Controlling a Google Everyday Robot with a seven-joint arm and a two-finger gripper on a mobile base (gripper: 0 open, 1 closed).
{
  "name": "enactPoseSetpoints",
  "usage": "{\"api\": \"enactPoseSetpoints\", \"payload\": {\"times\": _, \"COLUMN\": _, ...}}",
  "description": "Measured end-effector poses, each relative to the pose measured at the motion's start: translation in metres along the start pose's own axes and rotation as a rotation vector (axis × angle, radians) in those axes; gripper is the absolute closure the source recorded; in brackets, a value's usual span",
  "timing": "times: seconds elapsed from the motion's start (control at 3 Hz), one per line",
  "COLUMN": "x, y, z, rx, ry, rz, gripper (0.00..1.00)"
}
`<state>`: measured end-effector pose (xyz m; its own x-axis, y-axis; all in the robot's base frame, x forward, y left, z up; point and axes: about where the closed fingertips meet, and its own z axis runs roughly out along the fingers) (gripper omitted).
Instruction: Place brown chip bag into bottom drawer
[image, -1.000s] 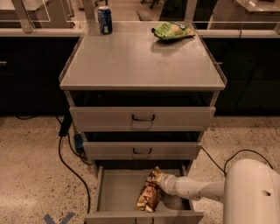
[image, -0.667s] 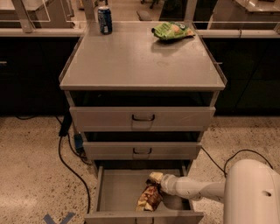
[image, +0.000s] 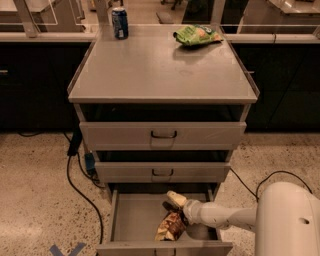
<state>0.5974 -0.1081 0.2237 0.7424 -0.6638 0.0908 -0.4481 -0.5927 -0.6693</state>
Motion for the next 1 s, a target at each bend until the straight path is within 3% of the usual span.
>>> {"api": "enactPoseSetpoints", "payload": {"times": 0.33, "x": 0.002, "y": -0.009, "z": -0.014, "rx": 0.002, "ry": -0.014, "rz": -0.027, "gripper": 0.00}}
{"api": "enactPoseSetpoints", "payload": {"times": 1.0, "x": 0.032, "y": -0.031, "z": -0.076, "rx": 0.004, "ry": 0.004, "rz": -0.038, "gripper": 0.00}}
